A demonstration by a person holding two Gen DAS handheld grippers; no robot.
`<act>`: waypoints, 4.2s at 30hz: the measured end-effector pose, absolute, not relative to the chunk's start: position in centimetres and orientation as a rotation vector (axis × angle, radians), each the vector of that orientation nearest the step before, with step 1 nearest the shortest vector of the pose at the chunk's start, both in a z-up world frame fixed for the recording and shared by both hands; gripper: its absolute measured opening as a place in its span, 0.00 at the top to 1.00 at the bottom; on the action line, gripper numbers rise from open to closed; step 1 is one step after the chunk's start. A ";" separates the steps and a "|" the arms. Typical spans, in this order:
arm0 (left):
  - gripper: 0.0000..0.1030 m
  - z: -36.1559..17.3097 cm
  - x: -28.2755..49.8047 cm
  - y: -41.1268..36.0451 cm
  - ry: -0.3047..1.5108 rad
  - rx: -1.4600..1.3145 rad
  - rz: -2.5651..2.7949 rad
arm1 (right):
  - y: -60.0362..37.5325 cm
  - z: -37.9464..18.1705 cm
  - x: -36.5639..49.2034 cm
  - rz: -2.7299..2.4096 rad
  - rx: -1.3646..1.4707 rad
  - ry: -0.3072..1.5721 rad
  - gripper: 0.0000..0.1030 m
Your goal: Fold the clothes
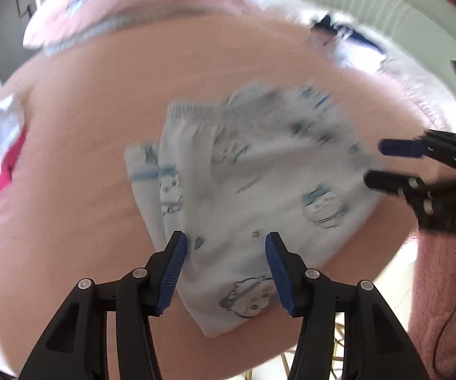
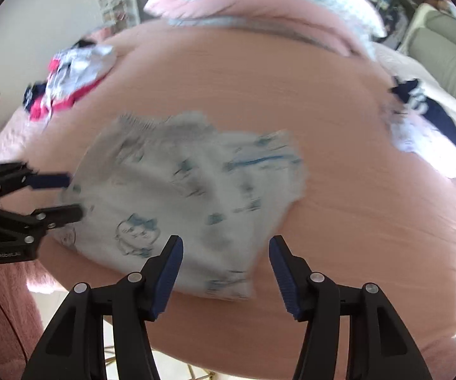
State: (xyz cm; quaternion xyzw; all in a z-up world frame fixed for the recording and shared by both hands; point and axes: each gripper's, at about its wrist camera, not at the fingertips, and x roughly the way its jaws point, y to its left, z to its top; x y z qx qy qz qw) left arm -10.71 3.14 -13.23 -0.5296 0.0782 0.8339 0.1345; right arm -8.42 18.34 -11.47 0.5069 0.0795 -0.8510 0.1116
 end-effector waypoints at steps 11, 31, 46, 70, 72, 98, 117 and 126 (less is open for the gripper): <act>0.43 -13.3 -8.5 -4.2 0.166 -1.716 2.519 | 23.7 -12.4 -8.0 -2.518 1.628 0.053 0.38; 0.42 -14.1 -8.7 -1.1 0.322 -1.717 2.393 | 29.5 -12.8 -8.8 -2.625 1.702 -0.138 0.38; 0.42 -14.1 -7.9 -4.4 0.135 -1.716 2.527 | 25.9 -13.4 -11.6 -2.749 1.679 0.175 0.38; 0.19 -18.0 -13.8 1.1 -0.422 -1.365 2.647 | 22.4 -15.5 -19.3 -2.505 1.640 -0.115 0.17; 0.21 -17.8 -13.7 1.2 -0.364 -1.353 2.647 | 22.6 -15.4 -19.3 -2.509 1.640 -0.111 0.23; 0.63 -14.8 -13.7 -0.4 -0.310 -1.272 2.639 | 19.1 -9.8 -15.6 -2.381 1.425 -0.256 0.68; 0.63 -14.0 -11.2 2.4 -0.483 -1.195 2.335 | 22.1 -7.4 -10.5 -2.365 1.291 -0.351 0.58; 0.63 -15.8 -11.0 3.9 -0.405 -1.313 2.288 | 28.4 -15.5 -14.9 -2.232 1.646 -0.681 0.41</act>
